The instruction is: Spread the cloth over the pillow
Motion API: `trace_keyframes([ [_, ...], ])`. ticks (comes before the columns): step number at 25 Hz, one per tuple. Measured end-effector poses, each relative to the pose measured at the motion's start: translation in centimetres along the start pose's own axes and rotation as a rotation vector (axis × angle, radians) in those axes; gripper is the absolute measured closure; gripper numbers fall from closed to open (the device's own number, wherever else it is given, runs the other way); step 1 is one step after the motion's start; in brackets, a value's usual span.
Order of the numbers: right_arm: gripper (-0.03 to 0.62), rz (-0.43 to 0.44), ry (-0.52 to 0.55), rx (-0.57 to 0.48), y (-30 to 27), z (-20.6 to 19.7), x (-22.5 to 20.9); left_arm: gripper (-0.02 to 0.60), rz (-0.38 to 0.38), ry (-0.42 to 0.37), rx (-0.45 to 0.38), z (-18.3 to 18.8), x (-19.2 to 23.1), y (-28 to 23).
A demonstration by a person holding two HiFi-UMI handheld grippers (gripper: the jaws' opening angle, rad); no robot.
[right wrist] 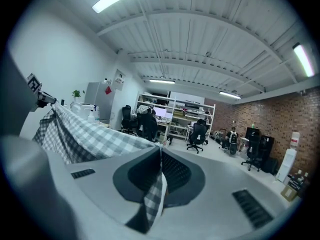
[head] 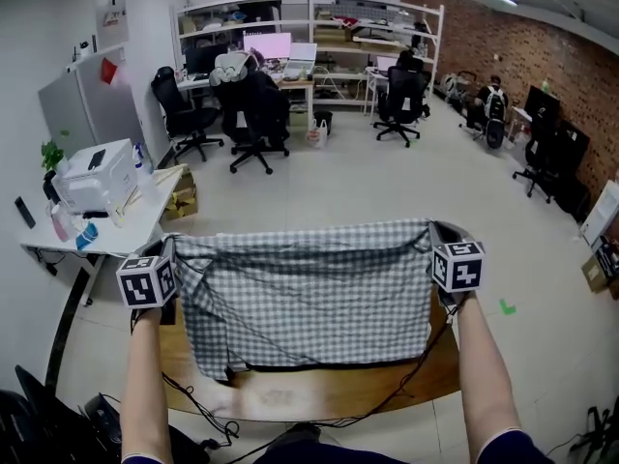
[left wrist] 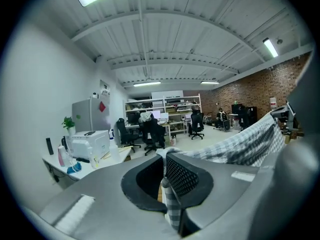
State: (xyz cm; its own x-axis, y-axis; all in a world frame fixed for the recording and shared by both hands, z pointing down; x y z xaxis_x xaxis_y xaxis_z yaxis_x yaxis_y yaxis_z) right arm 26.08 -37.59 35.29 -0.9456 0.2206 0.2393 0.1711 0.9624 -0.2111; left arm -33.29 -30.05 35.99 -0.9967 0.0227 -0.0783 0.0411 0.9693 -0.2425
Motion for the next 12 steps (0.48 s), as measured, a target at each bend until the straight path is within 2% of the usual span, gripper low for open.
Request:
trace_keyframes([
  [12, 0.571, -0.015, -0.006, 0.089, -7.9, -2.0, -0.6, 0.572, -0.013, 0.022, 0.095, -2.5, -0.1, -10.6],
])
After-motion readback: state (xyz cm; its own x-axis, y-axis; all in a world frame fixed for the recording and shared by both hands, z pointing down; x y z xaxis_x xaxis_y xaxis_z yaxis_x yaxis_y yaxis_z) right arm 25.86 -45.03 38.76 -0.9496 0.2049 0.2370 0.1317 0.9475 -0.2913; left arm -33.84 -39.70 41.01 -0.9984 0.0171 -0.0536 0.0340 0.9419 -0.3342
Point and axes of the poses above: the fingertips, and each gripper's own axes: y backward along the fingers, x to its left, z out of its top, the point moved 1 cm from there along y, backward along the fingers, and after that the axes turned 2 degrees about -x, right-handed, at the moved point
